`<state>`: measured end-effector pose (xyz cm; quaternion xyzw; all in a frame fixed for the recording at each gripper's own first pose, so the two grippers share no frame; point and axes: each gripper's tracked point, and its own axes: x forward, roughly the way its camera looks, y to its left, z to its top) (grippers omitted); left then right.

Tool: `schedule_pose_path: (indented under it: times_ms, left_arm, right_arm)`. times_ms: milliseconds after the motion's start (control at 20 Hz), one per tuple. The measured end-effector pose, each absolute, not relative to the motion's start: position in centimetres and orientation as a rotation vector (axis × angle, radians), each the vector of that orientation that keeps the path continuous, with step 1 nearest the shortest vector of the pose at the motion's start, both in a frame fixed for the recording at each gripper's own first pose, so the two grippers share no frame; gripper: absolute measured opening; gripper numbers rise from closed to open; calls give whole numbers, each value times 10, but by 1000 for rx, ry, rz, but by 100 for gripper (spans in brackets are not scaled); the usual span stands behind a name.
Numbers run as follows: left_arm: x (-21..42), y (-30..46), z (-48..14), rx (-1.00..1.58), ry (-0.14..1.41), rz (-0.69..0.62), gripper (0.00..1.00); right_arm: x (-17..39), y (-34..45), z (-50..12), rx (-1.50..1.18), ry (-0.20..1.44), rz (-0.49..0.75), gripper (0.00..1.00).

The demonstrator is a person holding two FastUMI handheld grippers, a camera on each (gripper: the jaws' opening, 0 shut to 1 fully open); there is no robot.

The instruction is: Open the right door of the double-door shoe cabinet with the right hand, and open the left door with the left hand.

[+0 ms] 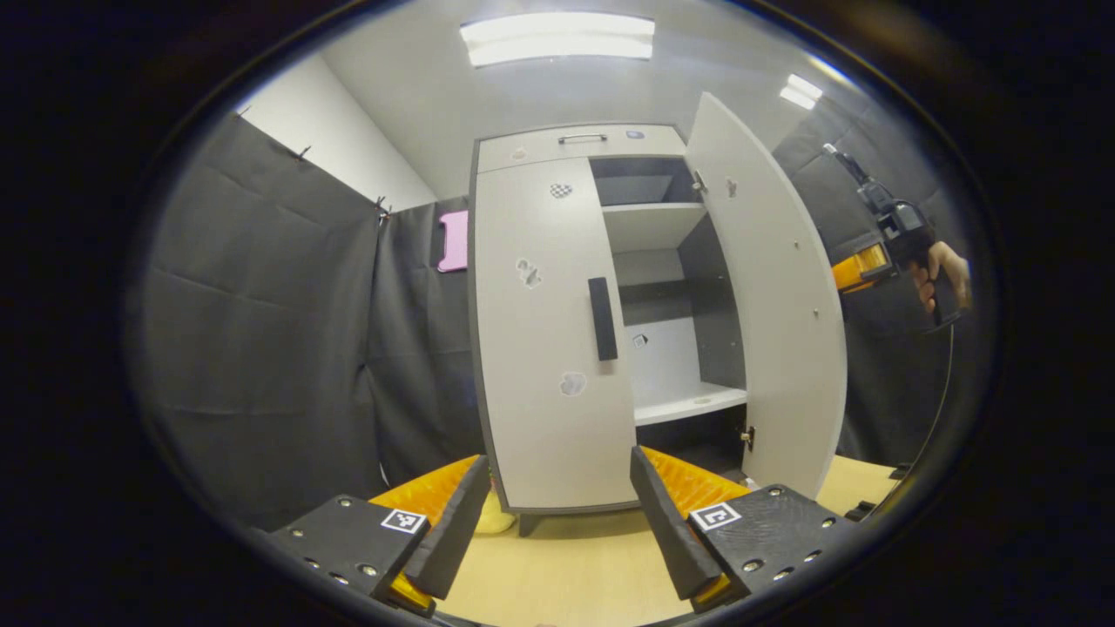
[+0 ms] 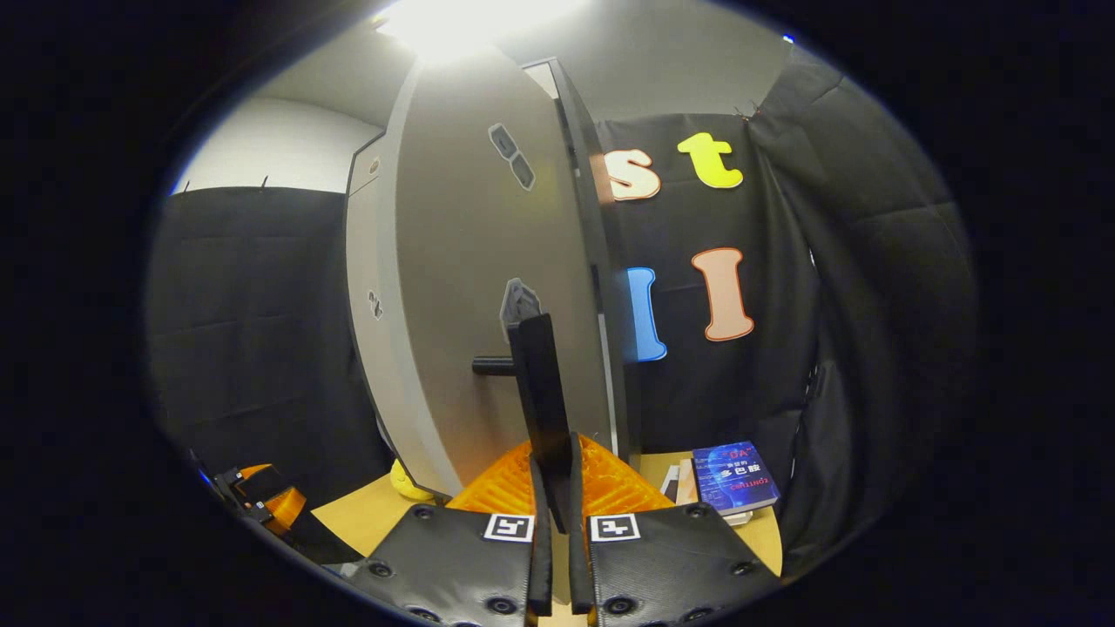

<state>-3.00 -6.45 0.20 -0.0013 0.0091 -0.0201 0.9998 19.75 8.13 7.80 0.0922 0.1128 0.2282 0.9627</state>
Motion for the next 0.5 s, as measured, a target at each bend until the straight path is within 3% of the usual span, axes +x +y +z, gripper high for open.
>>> schedule_pose_path:
  times_ms: [500]
  left_arm:
    - [-26,-77,4,24,52,28,94]
  right_arm:
    - [201,80,80,208,200,473,10]
